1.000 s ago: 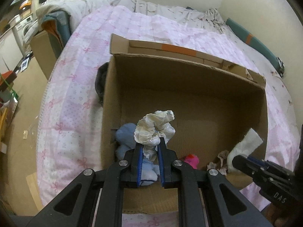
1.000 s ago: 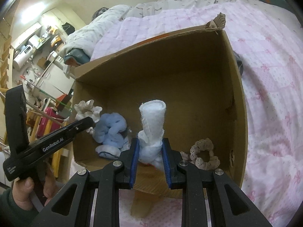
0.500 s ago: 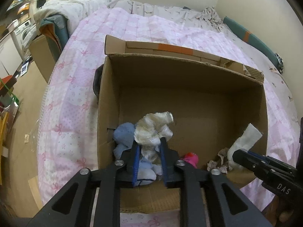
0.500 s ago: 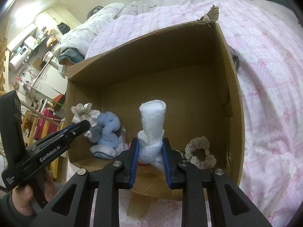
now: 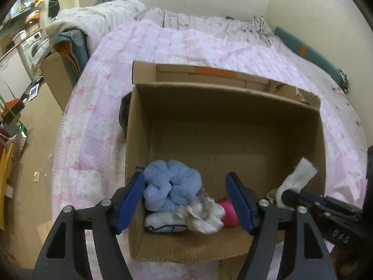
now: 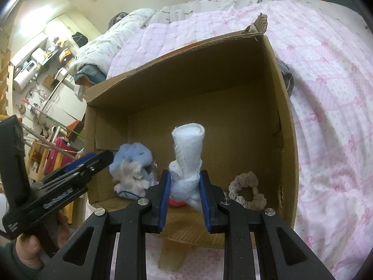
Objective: Organize soft objects
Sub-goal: 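Open the left tool to drop the lace scrunchie while the right tool drops the sock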
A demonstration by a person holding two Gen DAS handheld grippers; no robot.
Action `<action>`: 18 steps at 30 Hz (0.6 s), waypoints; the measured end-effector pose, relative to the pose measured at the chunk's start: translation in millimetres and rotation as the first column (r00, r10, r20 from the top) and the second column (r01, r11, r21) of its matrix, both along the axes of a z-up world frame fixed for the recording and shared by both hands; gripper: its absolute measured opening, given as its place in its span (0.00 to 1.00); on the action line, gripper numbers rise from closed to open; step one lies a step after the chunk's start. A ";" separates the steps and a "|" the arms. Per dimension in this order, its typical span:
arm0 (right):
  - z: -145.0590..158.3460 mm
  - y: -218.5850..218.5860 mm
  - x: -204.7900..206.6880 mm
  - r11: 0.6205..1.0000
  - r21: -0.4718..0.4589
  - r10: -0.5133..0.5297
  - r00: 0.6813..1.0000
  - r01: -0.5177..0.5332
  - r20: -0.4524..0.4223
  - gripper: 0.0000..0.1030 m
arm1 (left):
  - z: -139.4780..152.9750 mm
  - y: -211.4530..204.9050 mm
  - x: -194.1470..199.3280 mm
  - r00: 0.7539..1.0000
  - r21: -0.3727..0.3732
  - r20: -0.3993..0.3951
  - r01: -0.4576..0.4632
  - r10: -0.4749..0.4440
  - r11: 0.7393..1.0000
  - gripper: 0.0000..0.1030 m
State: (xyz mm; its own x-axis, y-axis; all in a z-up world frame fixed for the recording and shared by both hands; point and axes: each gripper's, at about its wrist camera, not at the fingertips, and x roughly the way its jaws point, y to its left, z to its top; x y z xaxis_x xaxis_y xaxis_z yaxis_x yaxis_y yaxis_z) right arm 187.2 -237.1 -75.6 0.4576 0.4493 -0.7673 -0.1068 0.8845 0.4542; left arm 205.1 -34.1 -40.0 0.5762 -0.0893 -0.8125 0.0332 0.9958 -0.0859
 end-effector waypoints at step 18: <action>-2.3 -3.5 0.0 0.998 0.045 -0.035 0.999 0.035 -0.006 0.83 | -0.2 3.3 -1.1 1.000 0.019 -0.007 -0.015 0.015 1.000 0.67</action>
State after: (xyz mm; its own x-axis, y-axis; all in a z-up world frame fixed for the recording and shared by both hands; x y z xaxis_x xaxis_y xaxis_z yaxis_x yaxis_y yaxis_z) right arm 187.2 -240.6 -77.9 0.4699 0.4670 -0.7490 -0.0736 0.8664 0.4940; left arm 204.0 -30.8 -40.1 0.5719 -0.0653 -0.8177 0.0174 0.9976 -0.0675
